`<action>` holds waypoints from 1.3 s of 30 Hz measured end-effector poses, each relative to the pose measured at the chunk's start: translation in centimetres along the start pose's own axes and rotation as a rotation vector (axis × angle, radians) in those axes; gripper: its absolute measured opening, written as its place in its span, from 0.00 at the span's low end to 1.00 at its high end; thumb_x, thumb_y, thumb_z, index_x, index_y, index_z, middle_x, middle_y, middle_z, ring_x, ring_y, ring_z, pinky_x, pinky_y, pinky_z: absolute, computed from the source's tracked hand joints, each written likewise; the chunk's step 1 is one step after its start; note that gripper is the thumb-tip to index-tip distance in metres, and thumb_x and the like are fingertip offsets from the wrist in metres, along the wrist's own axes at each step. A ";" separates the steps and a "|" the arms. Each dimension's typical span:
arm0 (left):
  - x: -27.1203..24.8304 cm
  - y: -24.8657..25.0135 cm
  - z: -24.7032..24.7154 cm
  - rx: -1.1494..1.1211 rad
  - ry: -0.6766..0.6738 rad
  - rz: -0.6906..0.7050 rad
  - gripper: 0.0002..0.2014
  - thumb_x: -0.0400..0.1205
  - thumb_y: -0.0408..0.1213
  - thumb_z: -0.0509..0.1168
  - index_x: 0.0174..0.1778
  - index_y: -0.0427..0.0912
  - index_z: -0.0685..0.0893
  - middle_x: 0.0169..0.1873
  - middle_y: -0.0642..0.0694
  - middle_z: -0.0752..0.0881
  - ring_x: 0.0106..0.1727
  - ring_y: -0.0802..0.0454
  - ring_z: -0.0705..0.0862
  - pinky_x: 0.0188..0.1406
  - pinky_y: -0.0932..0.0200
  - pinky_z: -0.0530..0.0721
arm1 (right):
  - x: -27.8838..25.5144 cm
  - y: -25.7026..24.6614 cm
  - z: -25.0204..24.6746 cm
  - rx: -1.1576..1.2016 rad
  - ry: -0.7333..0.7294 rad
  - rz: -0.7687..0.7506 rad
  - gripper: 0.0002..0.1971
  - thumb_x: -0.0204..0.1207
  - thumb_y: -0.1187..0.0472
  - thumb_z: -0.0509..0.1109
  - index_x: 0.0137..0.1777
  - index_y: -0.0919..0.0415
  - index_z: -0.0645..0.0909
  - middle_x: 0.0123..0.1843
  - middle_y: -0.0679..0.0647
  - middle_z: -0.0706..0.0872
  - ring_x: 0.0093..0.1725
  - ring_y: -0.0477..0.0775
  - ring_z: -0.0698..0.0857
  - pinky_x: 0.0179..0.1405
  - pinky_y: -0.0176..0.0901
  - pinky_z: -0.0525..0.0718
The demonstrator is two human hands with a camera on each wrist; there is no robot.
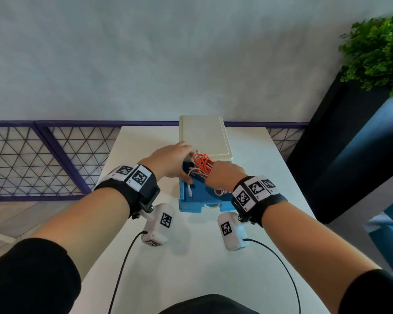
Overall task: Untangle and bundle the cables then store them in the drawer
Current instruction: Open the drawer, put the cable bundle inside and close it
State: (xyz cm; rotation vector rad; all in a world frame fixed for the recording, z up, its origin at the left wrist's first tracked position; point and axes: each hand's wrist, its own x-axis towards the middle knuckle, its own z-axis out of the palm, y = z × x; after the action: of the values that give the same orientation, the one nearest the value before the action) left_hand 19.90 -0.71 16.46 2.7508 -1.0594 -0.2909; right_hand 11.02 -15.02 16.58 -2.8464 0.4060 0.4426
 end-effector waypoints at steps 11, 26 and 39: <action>1.5 1.1 0.9 0.207 0.223 0.094 0.13 0.72 0.44 0.70 0.45 0.44 0.75 0.47 0.48 0.76 0.48 0.48 0.77 0.28 0.56 0.70 | -0.4 0.4 -1.4 -0.161 -0.066 -0.007 0.06 0.72 0.57 0.63 0.44 0.60 0.76 0.36 0.52 0.85 0.39 0.53 0.87 0.43 0.41 0.85; 0.8 -1.4 0.2 -0.108 0.133 0.090 0.06 0.81 0.38 0.64 0.44 0.51 0.86 0.45 0.53 0.81 0.47 0.49 0.81 0.41 0.54 0.77 | 0.9 -2.2 0.4 -0.588 -0.077 -0.051 0.17 0.81 0.56 0.61 0.66 0.59 0.77 0.61 0.51 0.84 0.59 0.52 0.84 0.49 0.43 0.79; -0.9 0.2 1.0 0.085 -0.009 0.092 0.16 0.82 0.53 0.60 0.60 0.54 0.87 0.69 0.42 0.72 0.67 0.42 0.71 0.62 0.42 0.78 | 1.5 -1.1 1.9 -0.280 0.014 0.049 0.20 0.75 0.51 0.67 0.63 0.62 0.78 0.55 0.55 0.85 0.52 0.54 0.85 0.43 0.43 0.80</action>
State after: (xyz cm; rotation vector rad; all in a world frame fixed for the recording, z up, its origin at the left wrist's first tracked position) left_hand 18.87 -0.33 15.62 2.7669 -1.2232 -0.2510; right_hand 12.25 -13.85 14.47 -3.1169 0.4486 0.5265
